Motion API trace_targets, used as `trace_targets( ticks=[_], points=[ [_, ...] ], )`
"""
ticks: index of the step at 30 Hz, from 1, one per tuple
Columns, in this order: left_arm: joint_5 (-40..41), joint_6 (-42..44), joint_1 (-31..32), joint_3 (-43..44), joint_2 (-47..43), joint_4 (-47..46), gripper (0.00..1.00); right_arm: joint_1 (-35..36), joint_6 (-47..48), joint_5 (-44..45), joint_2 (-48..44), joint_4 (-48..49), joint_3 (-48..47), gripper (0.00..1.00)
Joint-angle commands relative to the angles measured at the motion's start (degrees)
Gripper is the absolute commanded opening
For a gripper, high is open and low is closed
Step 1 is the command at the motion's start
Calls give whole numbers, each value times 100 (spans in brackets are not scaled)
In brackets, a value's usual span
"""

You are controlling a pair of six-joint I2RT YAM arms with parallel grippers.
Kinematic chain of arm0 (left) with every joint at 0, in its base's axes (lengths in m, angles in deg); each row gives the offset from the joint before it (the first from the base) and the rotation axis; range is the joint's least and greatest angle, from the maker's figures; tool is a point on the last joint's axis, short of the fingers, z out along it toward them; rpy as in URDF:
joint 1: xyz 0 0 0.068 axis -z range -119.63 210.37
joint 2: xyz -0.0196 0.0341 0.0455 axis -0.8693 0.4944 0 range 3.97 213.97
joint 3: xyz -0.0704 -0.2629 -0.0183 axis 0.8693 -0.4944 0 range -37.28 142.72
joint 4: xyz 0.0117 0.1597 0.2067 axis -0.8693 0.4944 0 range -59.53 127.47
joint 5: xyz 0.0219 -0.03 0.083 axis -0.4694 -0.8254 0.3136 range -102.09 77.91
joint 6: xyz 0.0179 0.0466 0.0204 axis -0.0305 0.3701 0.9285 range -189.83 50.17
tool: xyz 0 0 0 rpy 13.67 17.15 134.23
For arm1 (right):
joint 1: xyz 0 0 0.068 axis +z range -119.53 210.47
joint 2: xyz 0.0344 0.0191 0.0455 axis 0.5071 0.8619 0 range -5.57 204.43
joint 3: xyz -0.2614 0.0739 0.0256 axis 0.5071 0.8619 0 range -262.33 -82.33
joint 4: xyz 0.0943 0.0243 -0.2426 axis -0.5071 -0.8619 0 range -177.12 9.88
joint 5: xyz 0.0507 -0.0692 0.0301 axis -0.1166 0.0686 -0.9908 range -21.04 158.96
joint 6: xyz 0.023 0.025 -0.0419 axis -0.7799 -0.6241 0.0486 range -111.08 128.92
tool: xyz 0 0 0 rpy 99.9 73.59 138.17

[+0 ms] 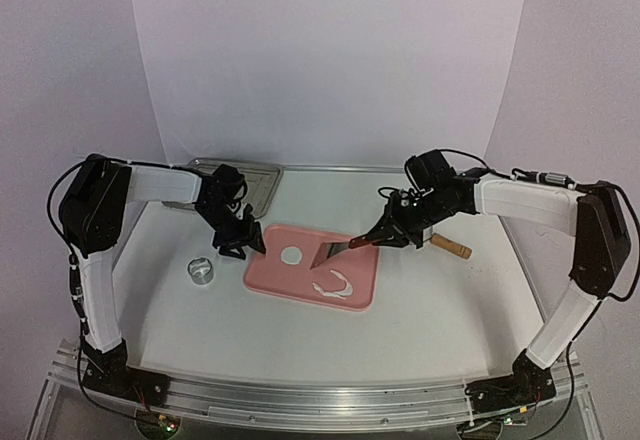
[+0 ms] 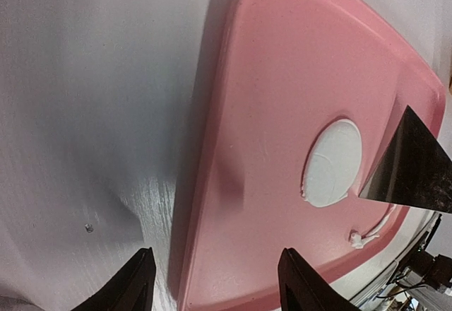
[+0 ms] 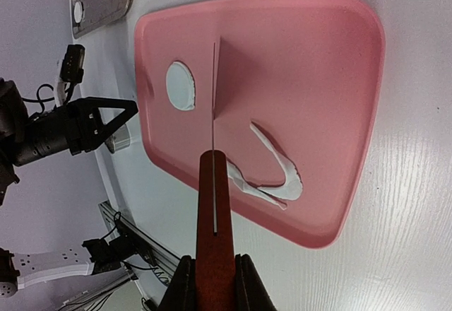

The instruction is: Roll out the dumpling wrappers from the dough

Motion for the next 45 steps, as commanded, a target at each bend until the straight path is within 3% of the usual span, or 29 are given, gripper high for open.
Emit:
trace_targets(
  ticks=[1, 14, 22, 29, 45],
  points=[
    [129, 239, -5, 93, 61, 90, 59, 25, -322, -268, -26, 36, 82, 0],
    [257, 495, -1, 137, 343, 157, 39, 17, -158, -262, 221, 19, 607, 0],
    [382, 663, 8, 7, 329, 124, 14, -73, 82, 179, 477, 19, 1013, 0],
    [588, 885, 107, -60, 259, 160, 2, -130, 183, 529, 670, 17, 1155, 0],
    [685, 855, 142, -234, 180, 249, 0, -180, 146, 821, 1205, 293, 1407, 0]
  ],
)
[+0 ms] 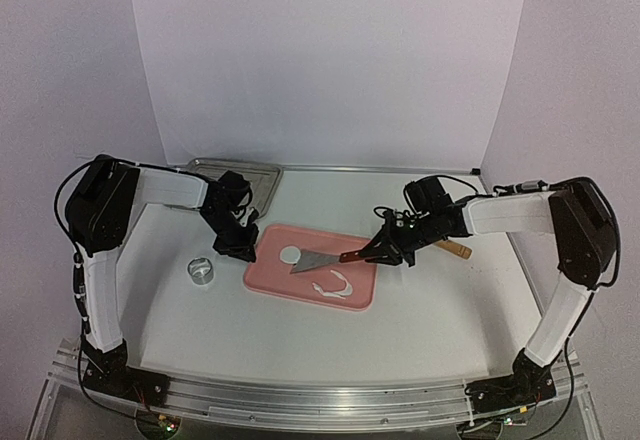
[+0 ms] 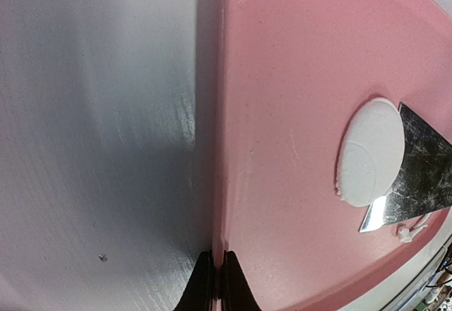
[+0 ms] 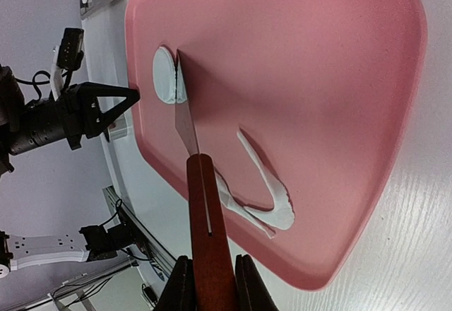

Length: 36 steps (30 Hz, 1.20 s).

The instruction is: Roll out the dumpling wrappers from the dough

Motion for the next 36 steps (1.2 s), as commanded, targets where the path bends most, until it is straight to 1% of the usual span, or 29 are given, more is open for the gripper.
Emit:
trace_targets(
  ticks=[1, 16, 23, 36],
  points=[
    [183, -28, 17, -216, -49, 257, 0, -31, 2, 1532, 688, -1311, 358, 0],
    [140, -67, 23, -419, -237, 297, 0, -29, -24, 1155, 1421, -73, 262, 0],
    [115, -107, 23, -530, -341, 280, 0, -27, 51, 992, 1922, 128, -101, 0],
    [104, -133, 23, -546, -381, 304, 0, -17, 60, 668, 2576, 321, -764, 0]
  ],
)
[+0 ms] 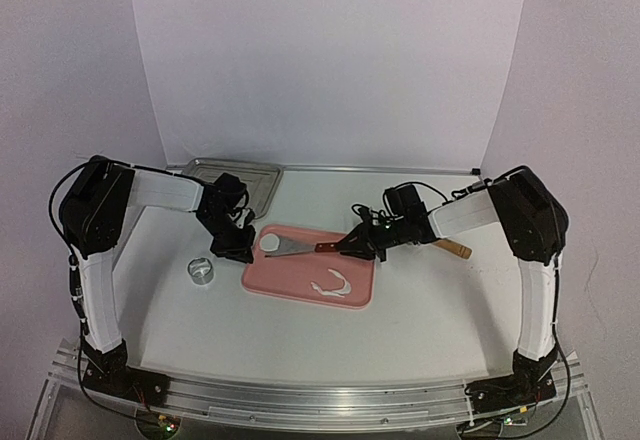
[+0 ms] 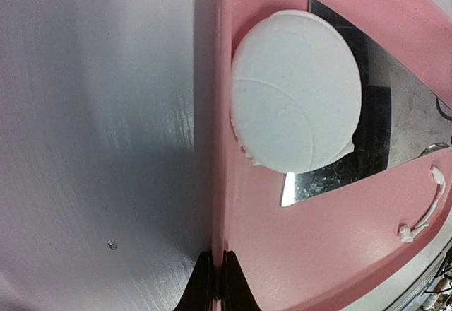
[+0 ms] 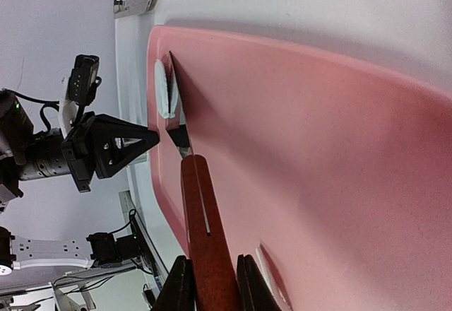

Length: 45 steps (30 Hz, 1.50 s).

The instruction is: Roll out the dumpling wrappers from the dough

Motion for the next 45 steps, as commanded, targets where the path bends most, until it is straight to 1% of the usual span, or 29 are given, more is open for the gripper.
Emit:
trace_targets(
  ticks=[1, 14, 18, 21, 26, 28, 35, 38, 42, 45],
  points=[
    [61, -3, 19, -159, -139, 561, 0, 20, 33, 1379, 654, -1609, 125, 0],
    [-15, -3, 27, -29, -19, 577, 0, 96, -226, 977, 994, -1088, -148, 0],
    [-30, -14, 30, -25, -34, 587, 0, 129, -350, 842, 1055, -656, -155, 0],
    [-65, -70, 27, -64, -69, 553, 0, 128, -512, 624, 1026, -107, -20, 0],
    [-178, -241, 17, -163, -145, 453, 0, 127, -1149, 45, 987, 1464, 329, 0],
    [-160, -288, 1, -182, -215, 439, 1, 131, -1238, -75, 902, 1744, 418, 0],
    [-117, -398, -52, -104, -446, 483, 17, 89, -1393, -393, 501, 2321, 682, 0],
    [76, -441, -54, -67, -591, 549, 24, 48, -1401, -520, 402, 2375, 715, 0],
    [303, -518, -61, -125, -896, 520, 39, 11, -1432, -672, 269, 2445, 740, 0],
    [482, -594, -67, -95, -1138, 571, 43, -19, -1436, -678, 40, 2437, 825, 0]
  ],
)
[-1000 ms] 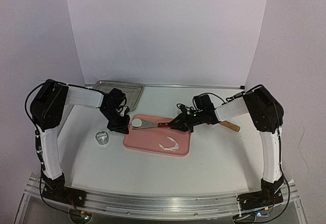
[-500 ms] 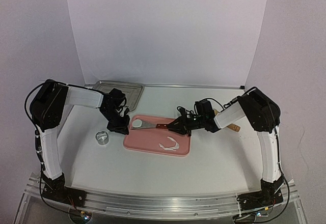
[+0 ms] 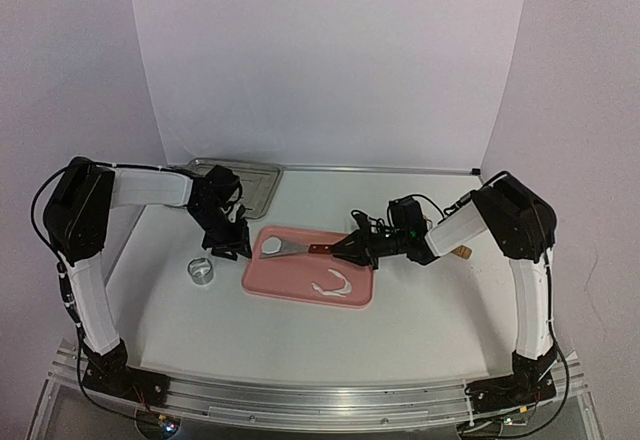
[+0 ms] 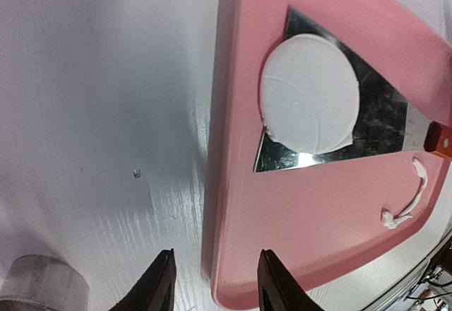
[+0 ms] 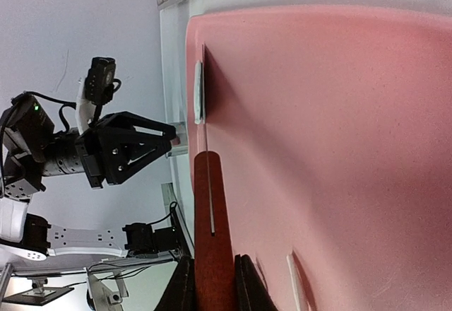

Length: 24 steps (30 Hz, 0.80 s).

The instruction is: Roll out the dumpling wrappers from the dough

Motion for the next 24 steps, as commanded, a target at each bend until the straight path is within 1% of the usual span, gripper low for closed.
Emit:
trace_targets(
  ticks=[1, 5, 6, 8, 10, 15, 24],
  points=[
    [411, -142, -47, 22, -676, 133, 45, -71, -44, 46, -479, -221, 188, 0],
    [539, -286, -161, 113, -921, 199, 56, -95, -113, 42, -714, -220, 188, 0],
    [546, -323, -212, 147, -964, 212, 57, -96, -139, 42, -755, -221, 153, 0],
    [490, -386, -350, 214, -1018, 205, 63, -97, -175, 51, -825, -217, 66, 0],
    [369, -425, -521, 312, -1001, 183, 68, -94, -208, 67, -878, -220, -59, 0],
    [-7, -531, -856, 546, -797, 116, 69, -98, -320, 71, -881, -220, -364, 0],
    [-214, -633, -1228, 414, -745, -181, 69, -94, -415, 451, -890, -232, -941, 0]
  ],
)
